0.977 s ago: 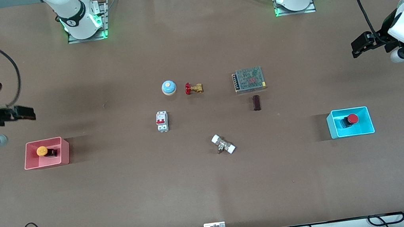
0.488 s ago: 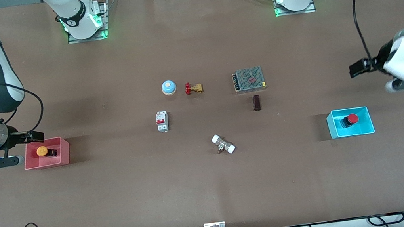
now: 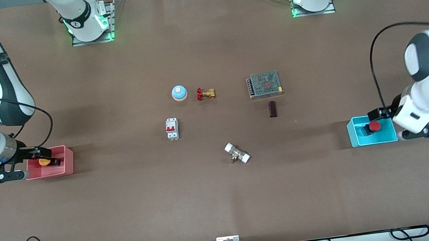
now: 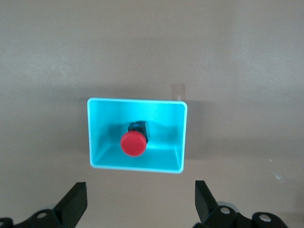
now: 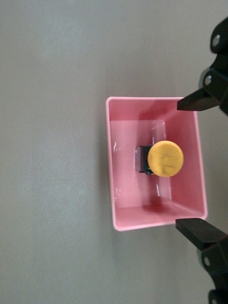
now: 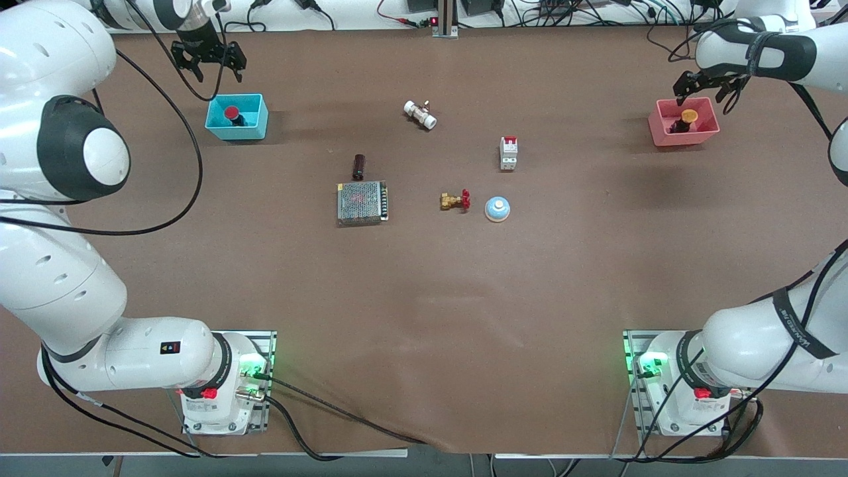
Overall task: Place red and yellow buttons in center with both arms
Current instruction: 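Lower both grippers and close them on the yellow and red buttons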
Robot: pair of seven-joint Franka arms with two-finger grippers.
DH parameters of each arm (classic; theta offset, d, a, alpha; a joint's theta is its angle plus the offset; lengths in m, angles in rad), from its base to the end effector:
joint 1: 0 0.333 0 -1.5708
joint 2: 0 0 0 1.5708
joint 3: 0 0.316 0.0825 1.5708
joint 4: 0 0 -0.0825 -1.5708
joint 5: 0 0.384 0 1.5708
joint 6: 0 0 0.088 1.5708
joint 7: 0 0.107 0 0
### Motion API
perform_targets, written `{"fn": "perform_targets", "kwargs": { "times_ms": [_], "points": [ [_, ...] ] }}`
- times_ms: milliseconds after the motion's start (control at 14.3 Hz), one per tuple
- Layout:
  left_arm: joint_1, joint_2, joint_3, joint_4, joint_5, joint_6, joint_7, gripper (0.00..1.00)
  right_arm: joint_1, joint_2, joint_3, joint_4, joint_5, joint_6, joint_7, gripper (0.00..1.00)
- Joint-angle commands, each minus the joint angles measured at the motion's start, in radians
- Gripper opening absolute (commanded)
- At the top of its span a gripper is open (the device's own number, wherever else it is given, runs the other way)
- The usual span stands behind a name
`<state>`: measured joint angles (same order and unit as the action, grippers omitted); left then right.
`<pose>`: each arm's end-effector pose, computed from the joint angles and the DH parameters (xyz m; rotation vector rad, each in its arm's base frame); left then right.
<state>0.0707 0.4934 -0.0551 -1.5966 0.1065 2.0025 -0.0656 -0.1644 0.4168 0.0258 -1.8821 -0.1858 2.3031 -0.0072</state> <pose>0.6748 0.0216 0.3396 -3.0678 -0.0581 0.1299 0.6268 -0.0922 0.2883 3.0136 -0.0144 -0.0068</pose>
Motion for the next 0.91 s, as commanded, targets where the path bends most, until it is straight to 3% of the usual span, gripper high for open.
{"fn": "perform_targets", "kwargs": {
  "times_ms": [0, 419, 837],
  "points": [
    [0.018, 0.036, -0.003, -0.031, 0.018, 0.100, 0.070, 1.00, -0.012, 0.008, 0.005, -0.017, 0.002, 0.045, -0.008, 1.00],
    [0.037, 0.062, -0.002, -0.172, 0.018, 0.330, 0.117, 1.00, -0.030, 0.063, 0.006, -0.023, 0.003, 0.078, -0.083, 1.00],
    [0.060, 0.106, -0.003, -0.180, 0.016, 0.397, 0.151, 0.99, -0.035, 0.100, 0.005, -0.023, 0.003, 0.131, -0.085, 1.00]
  ]
}}
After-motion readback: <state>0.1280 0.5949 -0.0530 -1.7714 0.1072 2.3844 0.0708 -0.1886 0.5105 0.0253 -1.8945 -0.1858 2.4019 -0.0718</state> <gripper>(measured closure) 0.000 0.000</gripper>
